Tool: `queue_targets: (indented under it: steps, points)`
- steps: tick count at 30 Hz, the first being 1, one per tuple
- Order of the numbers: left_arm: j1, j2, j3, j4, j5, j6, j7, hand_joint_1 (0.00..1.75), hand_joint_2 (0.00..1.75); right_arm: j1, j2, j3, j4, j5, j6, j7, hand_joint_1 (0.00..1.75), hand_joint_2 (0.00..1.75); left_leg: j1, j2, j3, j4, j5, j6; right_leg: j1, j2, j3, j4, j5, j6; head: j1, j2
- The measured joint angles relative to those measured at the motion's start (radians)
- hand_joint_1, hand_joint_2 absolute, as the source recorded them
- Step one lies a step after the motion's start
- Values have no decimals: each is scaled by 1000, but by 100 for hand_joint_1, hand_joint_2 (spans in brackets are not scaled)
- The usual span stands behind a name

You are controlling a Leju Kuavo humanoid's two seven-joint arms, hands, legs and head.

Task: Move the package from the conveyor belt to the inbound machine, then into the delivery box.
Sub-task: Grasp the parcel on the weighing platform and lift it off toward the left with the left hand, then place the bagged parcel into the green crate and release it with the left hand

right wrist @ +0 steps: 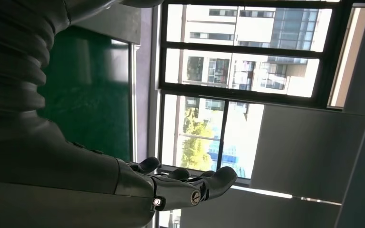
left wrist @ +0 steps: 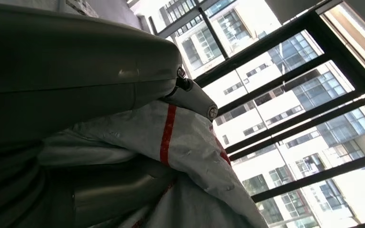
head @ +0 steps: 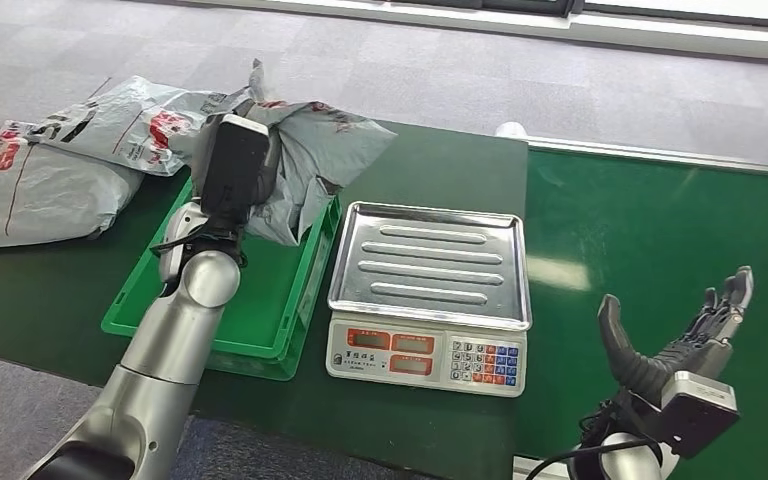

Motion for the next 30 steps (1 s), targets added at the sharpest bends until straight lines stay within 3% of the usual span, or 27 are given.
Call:
queue_targets:
  steps: [1, 2, 3, 10, 21, 23, 25, 28, 30]
  points:
    - [12, 9, 19, -16, -6, 5, 2, 39, 175, 5, -1, -1, -2, 0, -4, 0, 0, 175, 0, 0, 0, 0, 0, 0, 0, 0, 0, 0, 0, 0, 0, 0]
    - [23, 19, 38, -29, -11, 11, 5, 7, 175, 11, -1, -2, -4, 0, -8, 0, 0, 175, 0, 0, 0, 0, 0, 0, 0, 0, 0, 0, 0, 0, 0, 0]
    - [35, 30, 58, -39, -13, 18, 9, 0, 175, 18, -2, -2, -6, -1, -11, -1, 0, 175, 0, 0, 0, 0, 0, 0, 0, 0, 0, 0, 0, 0, 0, 0]
    - [97, 98, 183, -42, -18, 24, 13, 0, 175, 47, -13, -2, -10, -16, -19, -2, 0, 175, 0, 0, 0, 0, 0, 0, 0, 0, 0, 0, 0, 0, 0, 0]
    - [155, 125, 232, -17, -10, -56, 22, 0, 175, 50, -13, -2, -19, 1, 0, 18, 0, 175, 0, 0, 0, 0, 0, 0, 0, 0, 0, 0, 0, 0, 0, 0]
    - [174, 125, 235, -25, 45, -57, -29, 0, 175, 50, -13, -2, -19, 2, 6, 21, 0, 175, 0, 0, 0, 0, 0, 0, 0, 0, 0, 0, 0, 0, 0, 0]
    - [207, 122, 238, -62, 160, -57, -132, 0, 175, 52, -14, -2, -19, 1, 19, 23, 0, 175, 0, 1, 0, 0, 0, 0, 0, 0, 0, 0, 0, 0, 0, 0]
    - [285, 110, 237, -174, 384, -92, -303, 0, 175, 57, -18, -2, -20, -10, 51, 29, 0, 175, 0, 1, 0, 0, -1, -1, 0, 1, 0, 0, -1, -1, 0, 0]
    - [346, 102, 228, -264, 499, -133, -369, 0, 175, 60, -24, -2, -20, -14, 82, 35, 0, 175, 0, 1, 0, 0, -2, -1, 0, 1, 0, 0, -2, -1, 0, 0]
